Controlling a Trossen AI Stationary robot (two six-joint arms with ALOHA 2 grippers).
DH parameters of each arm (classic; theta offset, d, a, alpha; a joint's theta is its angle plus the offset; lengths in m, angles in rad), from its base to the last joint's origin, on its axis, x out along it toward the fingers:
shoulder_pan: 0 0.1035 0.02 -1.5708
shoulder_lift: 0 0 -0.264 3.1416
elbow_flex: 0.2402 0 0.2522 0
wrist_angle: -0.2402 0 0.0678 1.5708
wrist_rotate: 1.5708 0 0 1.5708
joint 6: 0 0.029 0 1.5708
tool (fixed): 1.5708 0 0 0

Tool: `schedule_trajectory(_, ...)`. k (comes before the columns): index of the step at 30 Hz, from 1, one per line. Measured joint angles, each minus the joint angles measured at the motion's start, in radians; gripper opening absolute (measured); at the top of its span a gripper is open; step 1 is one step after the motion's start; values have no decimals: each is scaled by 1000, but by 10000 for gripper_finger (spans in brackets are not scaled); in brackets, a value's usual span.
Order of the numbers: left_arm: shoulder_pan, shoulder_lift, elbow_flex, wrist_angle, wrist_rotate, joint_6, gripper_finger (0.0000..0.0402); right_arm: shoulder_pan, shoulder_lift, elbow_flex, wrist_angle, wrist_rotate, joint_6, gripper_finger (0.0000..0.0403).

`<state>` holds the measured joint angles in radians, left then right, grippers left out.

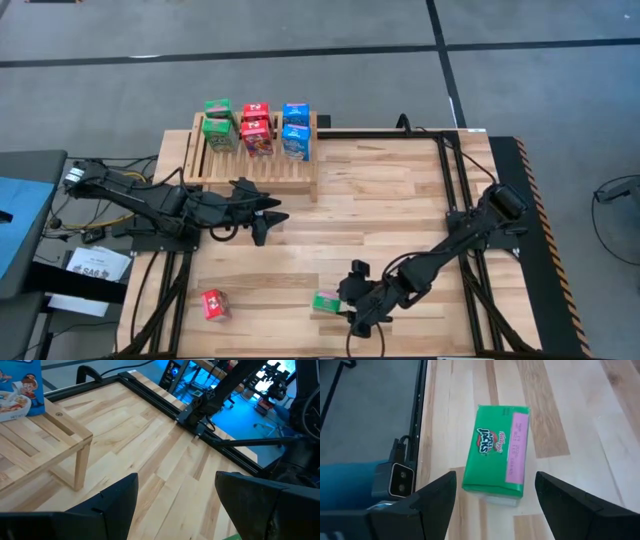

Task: Stack cereal on shelf
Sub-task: Put the green cereal box on the shelf aligned with the other green cereal box

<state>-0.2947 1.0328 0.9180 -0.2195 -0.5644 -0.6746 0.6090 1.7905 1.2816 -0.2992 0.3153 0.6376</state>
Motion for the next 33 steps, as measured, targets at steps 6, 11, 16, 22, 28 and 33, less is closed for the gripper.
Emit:
schedule_trajectory(6, 0, 0, 0, 0, 0, 0, 254, 6, 0, 0, 0, 13, 18, 297)
schedule_trajectory(11, 0, 0, 0, 0, 0, 0, 254, 7, 0, 0, 1, 26, 18, 297)
schedule_trajectory(16, 0, 0, 0, -1, 0, 0, 254, 12, 35, -4, 5, 20, 18, 297)
schedule_trajectory(22, 0, -1, 1, -17, 0, 0, 254, 6, 42, -1, 23, 26, 18, 297)
schedule_trajectory(28, 0, -1, 1, -18, 0, 0, 254, -11, 48, 0, 42, 9, 16, 297)
schedule_trajectory(33, 0, -1, 1, -18, -9, 0, 254, -15, 48, 0, 50, 0, 12, 297)
